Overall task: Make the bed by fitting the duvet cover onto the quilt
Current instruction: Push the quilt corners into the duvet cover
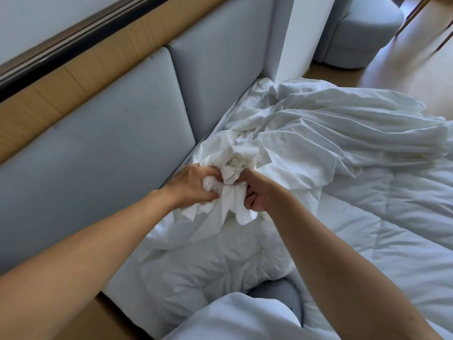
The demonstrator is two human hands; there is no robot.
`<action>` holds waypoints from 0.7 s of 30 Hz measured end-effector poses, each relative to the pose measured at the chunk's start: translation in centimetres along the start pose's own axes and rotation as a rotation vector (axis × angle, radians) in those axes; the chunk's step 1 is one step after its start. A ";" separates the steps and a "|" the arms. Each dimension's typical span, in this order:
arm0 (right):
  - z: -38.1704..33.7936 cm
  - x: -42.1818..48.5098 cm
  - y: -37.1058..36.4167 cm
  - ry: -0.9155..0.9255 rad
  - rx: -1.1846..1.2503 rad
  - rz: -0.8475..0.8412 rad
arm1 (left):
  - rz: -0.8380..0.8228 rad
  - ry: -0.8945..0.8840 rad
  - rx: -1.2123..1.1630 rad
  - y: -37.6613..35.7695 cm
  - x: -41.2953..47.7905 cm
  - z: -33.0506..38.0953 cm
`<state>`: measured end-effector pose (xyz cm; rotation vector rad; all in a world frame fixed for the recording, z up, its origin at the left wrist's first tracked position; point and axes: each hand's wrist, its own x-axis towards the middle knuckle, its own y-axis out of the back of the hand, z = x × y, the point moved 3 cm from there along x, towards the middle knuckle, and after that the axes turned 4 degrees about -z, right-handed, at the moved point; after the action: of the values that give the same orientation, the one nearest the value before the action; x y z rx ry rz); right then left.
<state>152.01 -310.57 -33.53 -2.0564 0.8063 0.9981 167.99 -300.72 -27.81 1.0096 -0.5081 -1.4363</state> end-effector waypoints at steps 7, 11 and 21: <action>-1.1 -0.1 0.9 -0.012 -0.035 -0.108 | 0.217 -0.062 0.148 -0.6 1.4 1.6; -0.2 -0.3 1.2 -0.012 -0.042 -0.161 | 0.282 -0.146 0.106 -0.2 1.6 1.7; -0.4 -0.5 2.0 0.067 0.029 -0.098 | -0.153 0.054 -0.453 -1.7 2.0 2.1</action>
<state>150.38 -311.89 -33.61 -2.0923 0.7425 0.8638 165.55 -302.89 -28.61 0.7296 -0.0557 -1.5635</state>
